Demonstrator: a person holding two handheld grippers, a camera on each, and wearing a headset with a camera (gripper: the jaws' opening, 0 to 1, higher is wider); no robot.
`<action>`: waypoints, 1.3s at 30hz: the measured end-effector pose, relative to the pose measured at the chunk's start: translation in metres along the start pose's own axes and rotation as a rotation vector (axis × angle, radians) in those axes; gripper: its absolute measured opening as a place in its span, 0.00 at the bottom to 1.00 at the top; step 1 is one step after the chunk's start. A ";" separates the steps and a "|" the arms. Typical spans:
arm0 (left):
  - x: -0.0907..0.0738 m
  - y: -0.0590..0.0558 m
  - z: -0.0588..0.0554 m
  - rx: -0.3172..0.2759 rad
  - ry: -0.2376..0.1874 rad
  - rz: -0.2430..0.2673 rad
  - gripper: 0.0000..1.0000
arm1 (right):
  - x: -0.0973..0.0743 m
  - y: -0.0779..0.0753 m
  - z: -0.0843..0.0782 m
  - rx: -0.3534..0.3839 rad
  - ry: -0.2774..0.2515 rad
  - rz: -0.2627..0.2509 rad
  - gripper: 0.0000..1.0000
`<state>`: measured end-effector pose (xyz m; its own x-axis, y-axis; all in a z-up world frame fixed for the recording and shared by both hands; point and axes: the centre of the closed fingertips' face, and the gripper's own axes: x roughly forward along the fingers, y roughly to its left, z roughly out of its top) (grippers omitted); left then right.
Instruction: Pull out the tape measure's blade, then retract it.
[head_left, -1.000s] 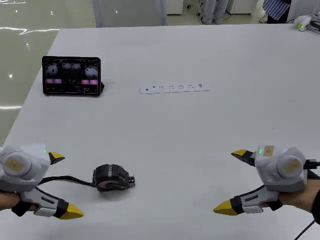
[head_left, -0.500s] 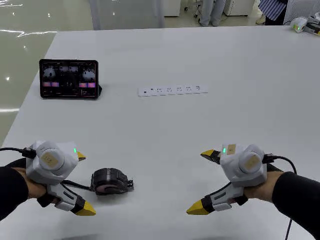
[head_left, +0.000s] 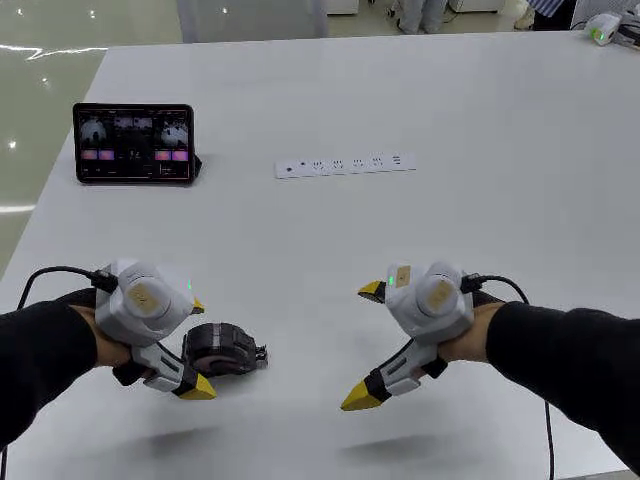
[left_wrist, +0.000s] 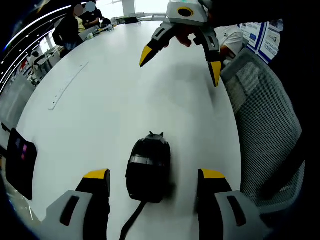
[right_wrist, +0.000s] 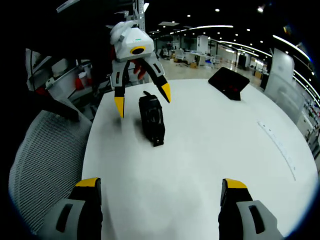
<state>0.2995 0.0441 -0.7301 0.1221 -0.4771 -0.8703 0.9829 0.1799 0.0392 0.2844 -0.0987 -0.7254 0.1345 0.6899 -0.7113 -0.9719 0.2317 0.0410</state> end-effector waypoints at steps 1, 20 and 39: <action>0.001 0.000 0.001 0.006 0.003 -0.001 0.68 | 0.002 0.000 0.001 -0.004 0.004 0.004 0.99; 0.014 0.003 0.008 0.089 0.051 -0.020 0.32 | 0.021 -0.011 0.035 -0.018 -0.025 0.011 0.94; 0.019 0.005 0.006 0.087 0.029 0.030 0.31 | 0.057 -0.005 0.043 -0.075 -0.001 0.036 0.70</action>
<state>0.3079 0.0314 -0.7434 0.1490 -0.4473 -0.8819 0.9872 0.1181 0.1069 0.3050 -0.0310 -0.7362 0.0993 0.6977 -0.7094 -0.9879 0.1546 0.0139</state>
